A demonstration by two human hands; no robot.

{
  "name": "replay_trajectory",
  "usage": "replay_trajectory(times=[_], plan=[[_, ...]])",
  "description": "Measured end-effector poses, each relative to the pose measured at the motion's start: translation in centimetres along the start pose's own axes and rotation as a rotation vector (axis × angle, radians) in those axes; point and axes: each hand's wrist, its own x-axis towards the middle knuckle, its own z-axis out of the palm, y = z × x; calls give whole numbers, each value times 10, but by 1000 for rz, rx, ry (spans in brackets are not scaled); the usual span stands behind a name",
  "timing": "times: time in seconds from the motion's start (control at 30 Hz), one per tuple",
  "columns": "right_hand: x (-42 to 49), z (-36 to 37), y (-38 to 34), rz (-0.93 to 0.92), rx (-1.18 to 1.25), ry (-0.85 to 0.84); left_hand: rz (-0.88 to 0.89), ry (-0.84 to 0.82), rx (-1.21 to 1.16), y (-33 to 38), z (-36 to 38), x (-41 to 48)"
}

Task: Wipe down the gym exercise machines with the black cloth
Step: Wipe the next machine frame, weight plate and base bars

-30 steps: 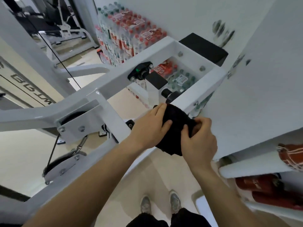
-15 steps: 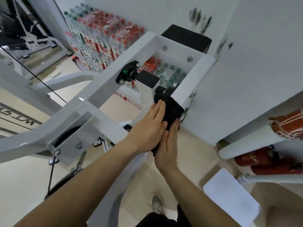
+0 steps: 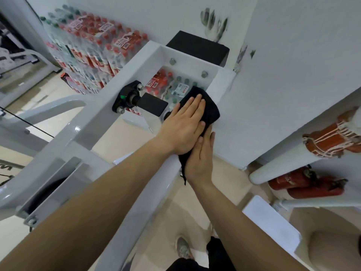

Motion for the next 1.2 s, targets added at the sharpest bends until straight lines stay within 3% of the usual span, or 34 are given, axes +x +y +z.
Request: replay_trajectory(times=[0.13, 0.47, 0.57, 0.7, 0.8, 1.07, 1.2], plan=[[-1, 0, -13, 92, 22, -3, 25, -6, 29, -3, -1, 8], [-70, -5, -11, -101, -39, -154, 2, -32, -159, -2, 1, -86], [-99, -5, -11, -141, -137, -211, -115, -50, -154, 1, 5, -121], [-118, -7, -15, -233, -282, -235, -112, -25, -77, -3, 10, -147], [-112, -11, -14, -277, -325, -236, -138, -20, -22, -1, 11, -146], [-73, -16, -3, -291, -354, -170, -225, -4, -217, 12, 7, -105], [-84, -20, 3, -375, -431, -196, -139, 33, -206, 13, 12, -123]])
